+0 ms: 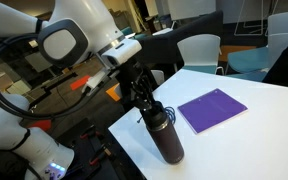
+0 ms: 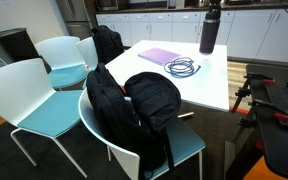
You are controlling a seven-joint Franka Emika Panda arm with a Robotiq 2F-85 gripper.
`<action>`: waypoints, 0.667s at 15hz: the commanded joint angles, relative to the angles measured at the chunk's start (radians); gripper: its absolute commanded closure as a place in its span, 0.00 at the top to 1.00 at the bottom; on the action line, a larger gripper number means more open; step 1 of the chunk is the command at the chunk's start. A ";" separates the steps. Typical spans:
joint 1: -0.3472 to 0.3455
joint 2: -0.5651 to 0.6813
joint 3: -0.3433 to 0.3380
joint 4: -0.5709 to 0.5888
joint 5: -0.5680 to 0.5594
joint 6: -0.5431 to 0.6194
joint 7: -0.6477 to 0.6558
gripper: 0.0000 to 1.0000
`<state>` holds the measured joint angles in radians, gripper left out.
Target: Move the flusk to the right
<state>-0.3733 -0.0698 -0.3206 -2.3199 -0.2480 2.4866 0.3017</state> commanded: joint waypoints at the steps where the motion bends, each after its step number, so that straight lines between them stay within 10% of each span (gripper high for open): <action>1: -0.001 0.022 -0.007 0.000 -0.006 0.079 0.029 0.06; 10: 0.009 0.082 -0.025 -0.007 0.100 0.149 -0.008 0.06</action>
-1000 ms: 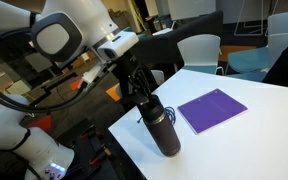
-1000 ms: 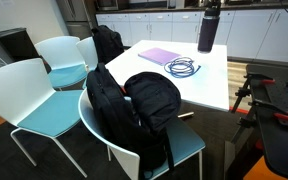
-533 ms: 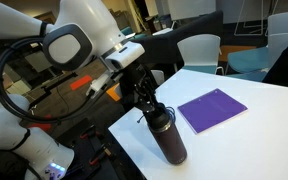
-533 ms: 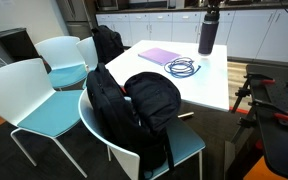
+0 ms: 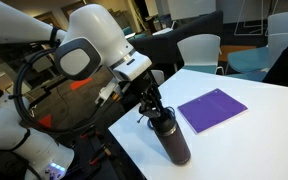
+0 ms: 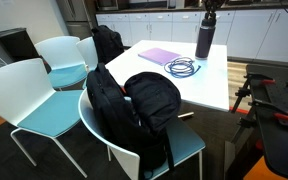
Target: Move the flusk to the right
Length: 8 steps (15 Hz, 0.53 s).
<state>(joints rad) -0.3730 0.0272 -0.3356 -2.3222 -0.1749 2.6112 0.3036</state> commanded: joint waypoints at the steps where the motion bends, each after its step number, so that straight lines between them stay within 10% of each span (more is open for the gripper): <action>1: 0.008 -0.017 -0.012 -0.003 0.024 0.021 -0.003 0.48; 8: 0.004 -0.070 -0.018 0.000 0.008 0.003 0.007 0.91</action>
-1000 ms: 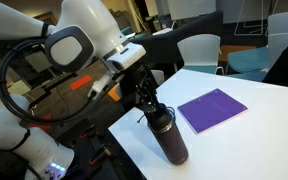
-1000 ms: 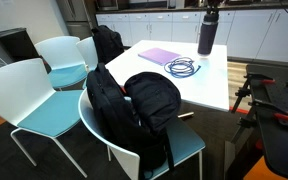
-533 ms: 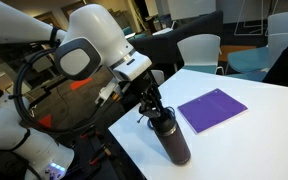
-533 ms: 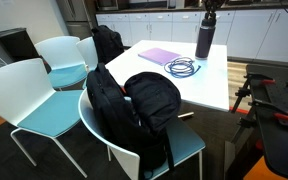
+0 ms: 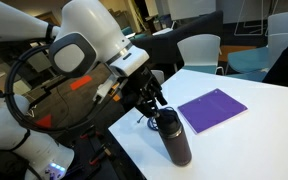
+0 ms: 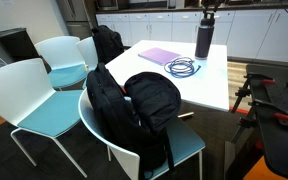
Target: Move the flusk to the right
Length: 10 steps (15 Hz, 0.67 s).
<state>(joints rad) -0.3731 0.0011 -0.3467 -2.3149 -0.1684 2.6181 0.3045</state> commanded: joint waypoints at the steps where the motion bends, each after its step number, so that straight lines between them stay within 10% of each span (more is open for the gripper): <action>1: 0.004 -0.063 -0.005 -0.007 -0.001 -0.024 0.005 0.99; 10: 0.016 -0.389 0.055 -0.022 -0.010 -0.345 -0.176 1.00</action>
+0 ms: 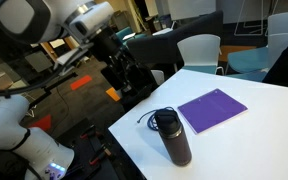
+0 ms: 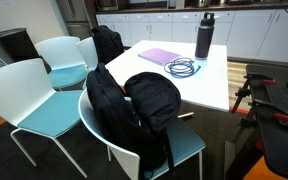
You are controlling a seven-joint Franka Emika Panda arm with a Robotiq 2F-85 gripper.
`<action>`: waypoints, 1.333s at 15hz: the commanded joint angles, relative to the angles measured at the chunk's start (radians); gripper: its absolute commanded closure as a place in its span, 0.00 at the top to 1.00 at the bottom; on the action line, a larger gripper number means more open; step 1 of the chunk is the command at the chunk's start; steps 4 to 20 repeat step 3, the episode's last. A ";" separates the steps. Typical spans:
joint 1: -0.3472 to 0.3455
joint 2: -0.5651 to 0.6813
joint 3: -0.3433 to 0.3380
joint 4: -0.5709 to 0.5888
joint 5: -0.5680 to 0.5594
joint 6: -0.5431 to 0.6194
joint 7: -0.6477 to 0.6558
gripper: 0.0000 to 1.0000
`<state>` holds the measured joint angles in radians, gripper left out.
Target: Move the flusk to the right
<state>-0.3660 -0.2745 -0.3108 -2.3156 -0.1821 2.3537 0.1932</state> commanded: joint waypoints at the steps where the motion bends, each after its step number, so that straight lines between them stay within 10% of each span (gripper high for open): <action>1: 0.016 -0.137 0.023 -0.021 0.017 -0.102 -0.092 1.00; 20: 0.026 -0.174 0.033 -0.017 0.026 -0.140 -0.116 1.00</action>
